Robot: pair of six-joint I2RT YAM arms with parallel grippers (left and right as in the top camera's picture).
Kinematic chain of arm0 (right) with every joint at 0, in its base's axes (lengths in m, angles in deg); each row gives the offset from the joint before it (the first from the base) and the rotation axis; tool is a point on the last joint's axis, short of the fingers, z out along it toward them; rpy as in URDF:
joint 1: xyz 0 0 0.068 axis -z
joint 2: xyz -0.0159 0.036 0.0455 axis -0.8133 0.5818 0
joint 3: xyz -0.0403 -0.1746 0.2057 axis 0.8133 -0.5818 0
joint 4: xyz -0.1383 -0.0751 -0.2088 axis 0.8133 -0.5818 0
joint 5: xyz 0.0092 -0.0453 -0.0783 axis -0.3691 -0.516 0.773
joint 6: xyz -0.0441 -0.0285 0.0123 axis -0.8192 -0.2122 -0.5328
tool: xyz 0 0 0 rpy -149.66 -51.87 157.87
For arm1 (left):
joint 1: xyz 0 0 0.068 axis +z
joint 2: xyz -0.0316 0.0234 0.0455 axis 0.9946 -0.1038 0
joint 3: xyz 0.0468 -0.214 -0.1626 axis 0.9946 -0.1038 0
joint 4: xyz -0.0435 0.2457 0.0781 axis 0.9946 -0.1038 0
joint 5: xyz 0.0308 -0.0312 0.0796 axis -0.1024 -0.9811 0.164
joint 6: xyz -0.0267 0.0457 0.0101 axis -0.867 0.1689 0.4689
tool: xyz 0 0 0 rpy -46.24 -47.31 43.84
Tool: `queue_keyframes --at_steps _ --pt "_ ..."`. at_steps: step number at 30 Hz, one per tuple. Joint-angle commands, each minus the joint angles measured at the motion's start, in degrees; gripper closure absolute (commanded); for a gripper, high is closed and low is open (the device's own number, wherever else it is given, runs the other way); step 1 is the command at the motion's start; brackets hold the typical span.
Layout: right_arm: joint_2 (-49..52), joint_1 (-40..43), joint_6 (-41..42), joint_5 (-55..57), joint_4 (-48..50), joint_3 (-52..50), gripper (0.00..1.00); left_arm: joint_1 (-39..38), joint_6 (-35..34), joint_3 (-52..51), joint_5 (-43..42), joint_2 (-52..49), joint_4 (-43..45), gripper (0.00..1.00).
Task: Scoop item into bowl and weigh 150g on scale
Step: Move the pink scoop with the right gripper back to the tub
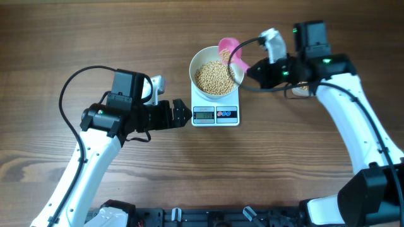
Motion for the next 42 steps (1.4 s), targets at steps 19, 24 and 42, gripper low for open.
queue_keyframes --at_steps 19,24,42 --pt "-1.7 35.7 4.6 -23.2 2.1 0.7 0.96 0.2 1.1 0.0 0.5 -0.3 0.2 0.0" --pt "-1.7 42.6 4.3 -21.4 0.6 0.7 0.96 0.2 1.1 0.0 0.5 -0.3 0.1 0.0" --pt "-1.7 40.4 -18.0 4.0 -18.7 0.7 0.96 0.2 1.1 0.0 0.5 -0.3 0.1 0.0"
